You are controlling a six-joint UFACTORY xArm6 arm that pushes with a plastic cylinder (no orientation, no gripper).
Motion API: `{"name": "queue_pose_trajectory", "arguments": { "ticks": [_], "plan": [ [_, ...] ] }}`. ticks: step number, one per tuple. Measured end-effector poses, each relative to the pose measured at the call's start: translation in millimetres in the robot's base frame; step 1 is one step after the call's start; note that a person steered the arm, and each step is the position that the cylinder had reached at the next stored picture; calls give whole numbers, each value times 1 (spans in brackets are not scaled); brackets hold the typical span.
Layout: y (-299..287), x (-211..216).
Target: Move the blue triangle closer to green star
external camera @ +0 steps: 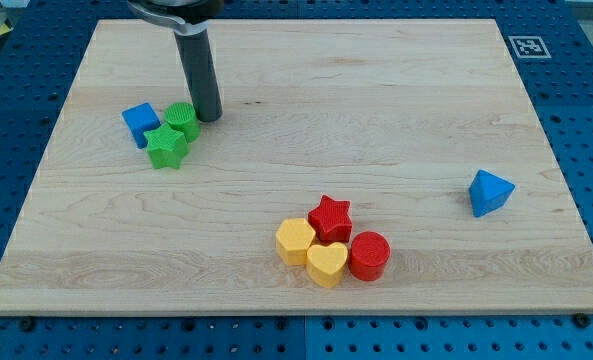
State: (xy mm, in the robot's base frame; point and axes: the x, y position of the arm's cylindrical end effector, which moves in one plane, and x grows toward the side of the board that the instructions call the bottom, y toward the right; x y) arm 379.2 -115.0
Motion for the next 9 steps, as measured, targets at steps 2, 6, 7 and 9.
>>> {"name": "queue_pose_trajectory", "arguments": {
  "ticks": [2, 6, 7, 9],
  "plan": [
    [4, -7],
    [414, 42],
    [432, 111],
    [378, 151]
  ]
}}
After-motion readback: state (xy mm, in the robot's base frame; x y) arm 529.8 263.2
